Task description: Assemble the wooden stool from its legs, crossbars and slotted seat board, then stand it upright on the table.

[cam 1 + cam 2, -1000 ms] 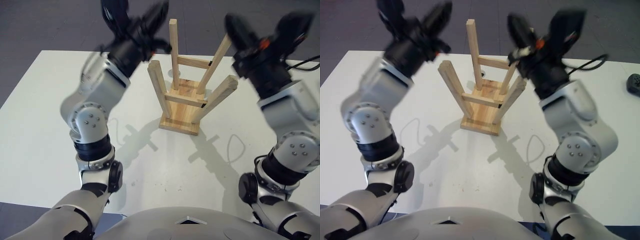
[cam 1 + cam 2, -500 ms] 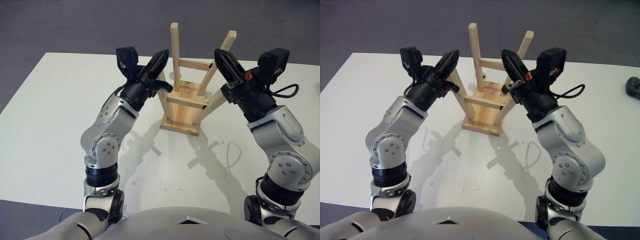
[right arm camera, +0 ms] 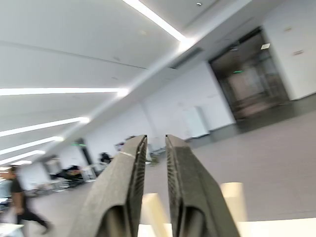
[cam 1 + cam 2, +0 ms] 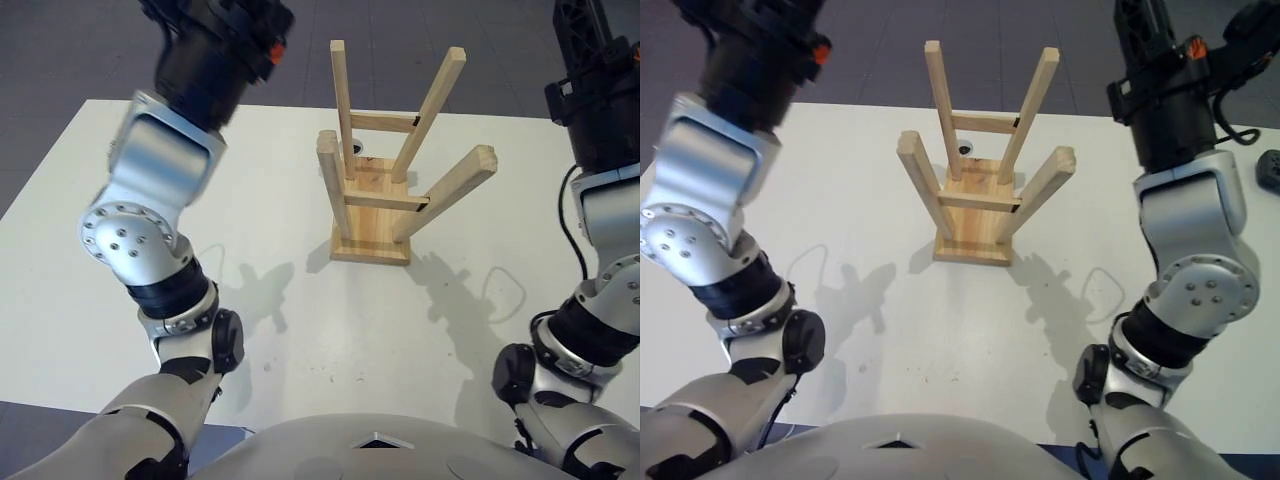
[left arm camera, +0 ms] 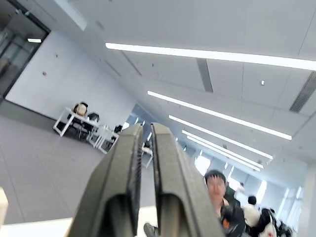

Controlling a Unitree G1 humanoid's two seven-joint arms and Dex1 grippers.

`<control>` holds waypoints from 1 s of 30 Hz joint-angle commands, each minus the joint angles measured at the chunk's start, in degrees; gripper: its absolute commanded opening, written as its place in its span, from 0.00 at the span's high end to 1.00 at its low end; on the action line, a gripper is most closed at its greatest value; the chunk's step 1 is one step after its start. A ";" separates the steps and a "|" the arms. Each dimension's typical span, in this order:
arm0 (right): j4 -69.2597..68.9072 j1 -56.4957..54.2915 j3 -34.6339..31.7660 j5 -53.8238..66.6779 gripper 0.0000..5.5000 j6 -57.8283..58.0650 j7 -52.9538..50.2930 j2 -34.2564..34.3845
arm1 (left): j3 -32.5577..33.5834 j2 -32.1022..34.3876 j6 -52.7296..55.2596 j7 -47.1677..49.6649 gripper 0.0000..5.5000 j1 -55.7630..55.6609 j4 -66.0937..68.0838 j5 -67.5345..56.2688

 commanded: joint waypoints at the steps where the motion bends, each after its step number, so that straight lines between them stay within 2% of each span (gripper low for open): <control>1: 4.00 10.35 8.67 -17.20 0.73 1.38 2.50 -8.82 | 1.04 6.84 -0.65 1.55 0.78 1.85 3.39 6.99; 3: 3.32 14.99 15.99 -24.05 0.67 1.38 6.57 -12.43 | 1.30 7.66 -1.29 2.72 0.73 3.80 4.17 9.62; 5: -2.09 18.53 22.99 -24.16 0.61 1.54 14.74 -14.31 | 1.18 7.44 -1.70 3.79 0.66 5.52 4.64 11.34; 8: -12.47 23.13 29.07 -20.80 0.52 1.10 28.61 -18.78 | 1.44 7.85 -1.99 4.05 0.56 7.27 4.95 12.85; 12: -15.87 22.62 27.21 -14.82 0.41 1.77 32.41 -16.55 | 3.10 9.69 -1.72 3.33 0.45 8.47 4.33 12.70; 18: -11.63 25.02 24.77 -18.37 0.23 0.08 34.28 -17.11 | 6.34 15.90 -0.33 -1.05 0.26 12.69 4.52 12.46; 23: -7.09 32.12 20.62 -16.45 0.08 -0.09 44.97 -21.61 | 9.60 28.13 6.59 -24.03 0.11 29.80 7.48 10.52; 26: -0.05 31.88 18.19 -20.66 0.02 -4.26 48.85 -23.41 | 7.18 34.75 7.08 -40.73 0.02 37.56 12.27 14.21; 30: 11.82 23.24 17.14 -17.78 0.02 -4.32 54.54 -21.34 | 0.69 38.29 3.34 -57.40 0.02 40.10 17.95 20.23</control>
